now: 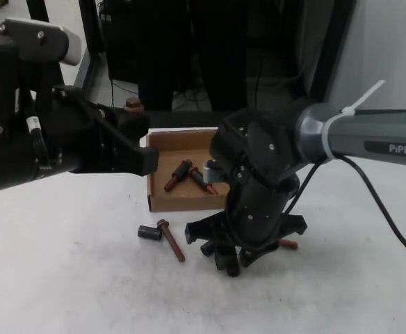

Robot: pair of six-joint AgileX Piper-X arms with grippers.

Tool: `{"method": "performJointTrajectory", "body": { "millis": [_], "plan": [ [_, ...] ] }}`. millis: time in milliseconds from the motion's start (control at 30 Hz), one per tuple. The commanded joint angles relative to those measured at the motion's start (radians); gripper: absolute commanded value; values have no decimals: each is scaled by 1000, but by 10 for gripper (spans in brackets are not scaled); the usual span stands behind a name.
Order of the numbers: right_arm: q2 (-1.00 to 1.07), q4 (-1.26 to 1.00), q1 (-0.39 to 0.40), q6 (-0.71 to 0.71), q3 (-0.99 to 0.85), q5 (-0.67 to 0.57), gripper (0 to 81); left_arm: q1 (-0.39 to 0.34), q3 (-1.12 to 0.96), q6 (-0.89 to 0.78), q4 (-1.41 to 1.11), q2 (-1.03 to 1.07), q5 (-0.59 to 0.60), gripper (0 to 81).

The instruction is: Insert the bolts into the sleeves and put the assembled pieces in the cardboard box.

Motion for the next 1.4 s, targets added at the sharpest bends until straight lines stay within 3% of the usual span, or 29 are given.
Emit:
{"method": "performJointTrajectory", "body": {
  "millis": [0, 100, 133, 400, 800, 1067, 1367],
  "plan": [
    [46, 25, 38, 10, 18, -60, 263, -4, -1, 8, -18, -13, 35, 8],
    [46, 29, 39, 10, 18, -60, 11, -4, -1, 8, -18, -16, 46, 8],
    [46, 33, 39, 10, 18, -60, 2, -4, -1, 8, -18, -15, 46, 8],
    [-7, 7, 40, -64, 18, -51, 3, -4, -1, 8, -18, -17, 46, 8],
    [-314, -231, 69, -125, 170, 0, 3, -4, -1, -1, -7, -59, 48, 8],
    [-525, -430, 150, -122, 393, 0, 3, -4, 17, -5, 4, -118, 48, 8],
    [-684, -551, 271, -107, 549, 54, 3, -4, 116, -229, -59, -162, 131, 8]
  ]
}}
